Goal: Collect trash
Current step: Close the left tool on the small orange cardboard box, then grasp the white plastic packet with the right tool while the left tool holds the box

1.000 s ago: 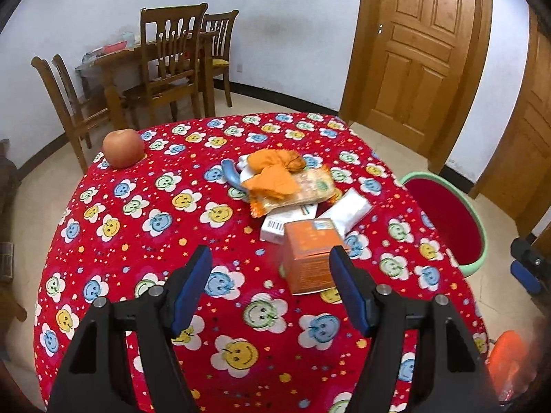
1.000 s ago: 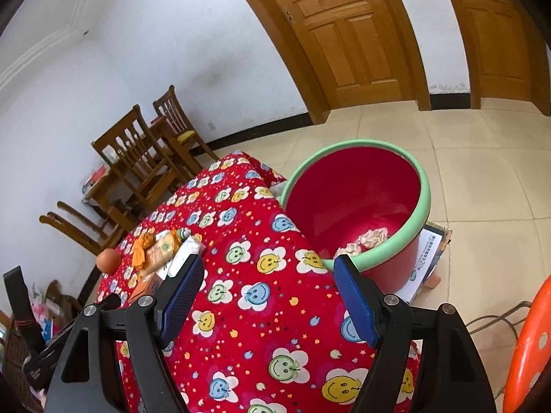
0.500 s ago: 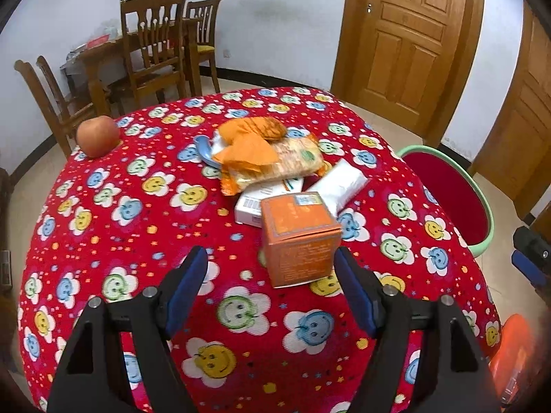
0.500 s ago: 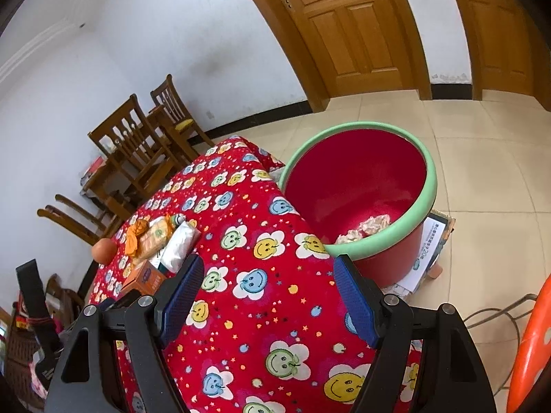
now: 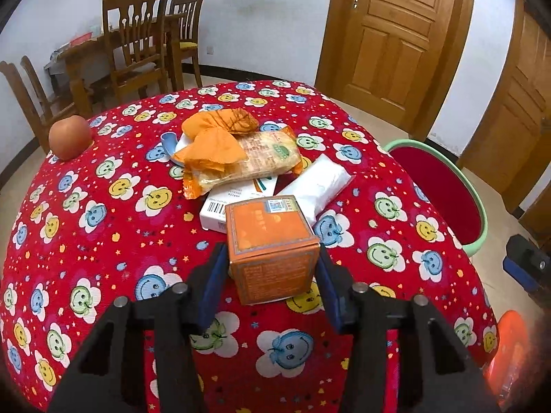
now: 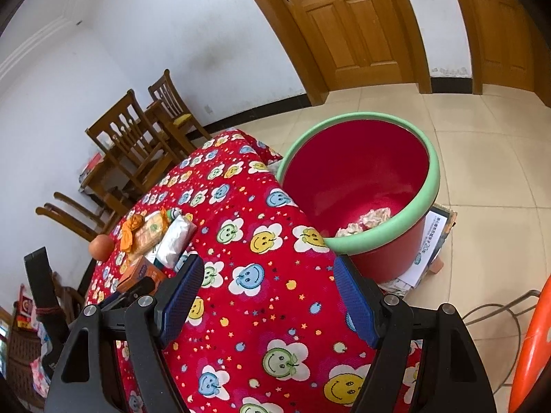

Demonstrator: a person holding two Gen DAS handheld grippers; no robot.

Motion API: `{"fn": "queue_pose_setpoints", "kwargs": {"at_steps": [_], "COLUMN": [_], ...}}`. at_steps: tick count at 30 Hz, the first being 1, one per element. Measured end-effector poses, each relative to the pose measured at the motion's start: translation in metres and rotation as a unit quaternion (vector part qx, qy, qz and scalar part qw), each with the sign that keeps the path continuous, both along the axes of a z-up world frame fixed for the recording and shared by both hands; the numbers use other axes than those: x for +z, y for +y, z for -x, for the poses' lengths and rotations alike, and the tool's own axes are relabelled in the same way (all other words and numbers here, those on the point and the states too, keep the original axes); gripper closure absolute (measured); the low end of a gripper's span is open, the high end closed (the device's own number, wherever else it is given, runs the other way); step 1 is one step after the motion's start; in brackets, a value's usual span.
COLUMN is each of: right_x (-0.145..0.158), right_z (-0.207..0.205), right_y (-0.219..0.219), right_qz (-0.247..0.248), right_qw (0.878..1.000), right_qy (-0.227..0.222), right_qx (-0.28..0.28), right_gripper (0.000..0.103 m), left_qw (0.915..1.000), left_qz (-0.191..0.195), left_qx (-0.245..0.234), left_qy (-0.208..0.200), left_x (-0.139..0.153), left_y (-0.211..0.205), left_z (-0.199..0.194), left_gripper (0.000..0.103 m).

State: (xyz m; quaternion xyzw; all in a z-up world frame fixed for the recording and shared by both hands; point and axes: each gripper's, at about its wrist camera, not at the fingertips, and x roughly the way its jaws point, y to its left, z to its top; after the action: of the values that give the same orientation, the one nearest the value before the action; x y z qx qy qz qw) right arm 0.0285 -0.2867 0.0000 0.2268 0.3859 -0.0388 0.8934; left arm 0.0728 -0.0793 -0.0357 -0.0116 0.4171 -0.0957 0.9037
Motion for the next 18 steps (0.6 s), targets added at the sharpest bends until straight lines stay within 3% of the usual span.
{"fn": "queue_pose_setpoints", "kwargs": {"at_steps": [8,18], "right_x": [-0.002,-0.001], "right_z": [-0.008,-0.032], "right_y": [0.010,0.039], "right_qz": [0.001,0.002], "right_qw": [1.000,0.998], "right_qy": [0.002,0.003], "right_qx": [0.017,0.059], "right_gripper": [0.025,0.025], "left_qw": [0.9999,0.9987], "left_qz": [0.013,0.021], "left_qx": [0.000,0.039], "left_qy": [-0.011,-0.024], "left_x": [0.012,0.028], "left_y": [0.011,0.040], "left_z": [0.006,0.001], "left_gripper": [0.053,0.053]}}
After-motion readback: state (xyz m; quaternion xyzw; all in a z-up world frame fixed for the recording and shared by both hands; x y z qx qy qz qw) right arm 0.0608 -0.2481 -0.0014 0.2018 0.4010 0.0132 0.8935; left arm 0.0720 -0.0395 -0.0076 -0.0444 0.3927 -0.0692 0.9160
